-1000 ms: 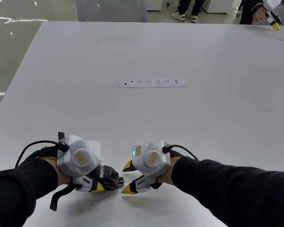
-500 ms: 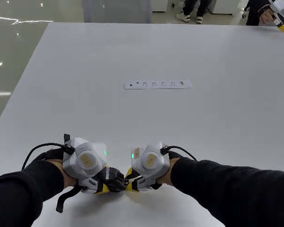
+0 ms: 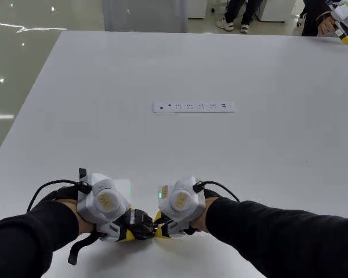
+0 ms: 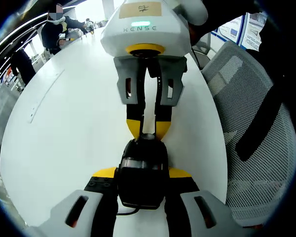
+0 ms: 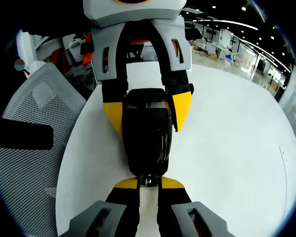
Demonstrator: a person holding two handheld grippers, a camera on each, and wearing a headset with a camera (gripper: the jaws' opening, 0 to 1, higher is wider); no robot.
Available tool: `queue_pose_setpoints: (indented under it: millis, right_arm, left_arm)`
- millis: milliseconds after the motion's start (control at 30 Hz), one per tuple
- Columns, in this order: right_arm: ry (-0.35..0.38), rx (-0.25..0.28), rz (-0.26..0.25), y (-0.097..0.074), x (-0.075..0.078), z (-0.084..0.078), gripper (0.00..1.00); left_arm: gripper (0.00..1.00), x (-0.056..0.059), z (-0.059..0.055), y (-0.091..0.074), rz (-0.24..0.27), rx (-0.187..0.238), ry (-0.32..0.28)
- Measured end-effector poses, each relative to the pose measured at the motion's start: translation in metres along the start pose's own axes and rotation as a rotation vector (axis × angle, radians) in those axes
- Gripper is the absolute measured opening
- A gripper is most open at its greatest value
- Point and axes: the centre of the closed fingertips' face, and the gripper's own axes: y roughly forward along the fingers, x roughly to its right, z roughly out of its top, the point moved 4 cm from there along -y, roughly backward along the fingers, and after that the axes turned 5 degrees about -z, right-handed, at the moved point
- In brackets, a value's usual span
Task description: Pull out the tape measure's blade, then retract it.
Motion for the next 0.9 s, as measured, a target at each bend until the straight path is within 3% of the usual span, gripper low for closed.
queue_pose_setpoints:
  millis: [133,900]
  right_arm:
    - [0.01,0.008,-0.008,-0.001,-0.002,-0.001,0.08]
    - [0.04,0.0,-0.019,-0.01,0.001,-0.013,0.09]
  left_arm:
    - [0.31,0.001,0.0,0.001,-0.005,-0.02,0.011]
    - [0.31,0.001,0.001,0.001,0.007,-0.014,-0.011]
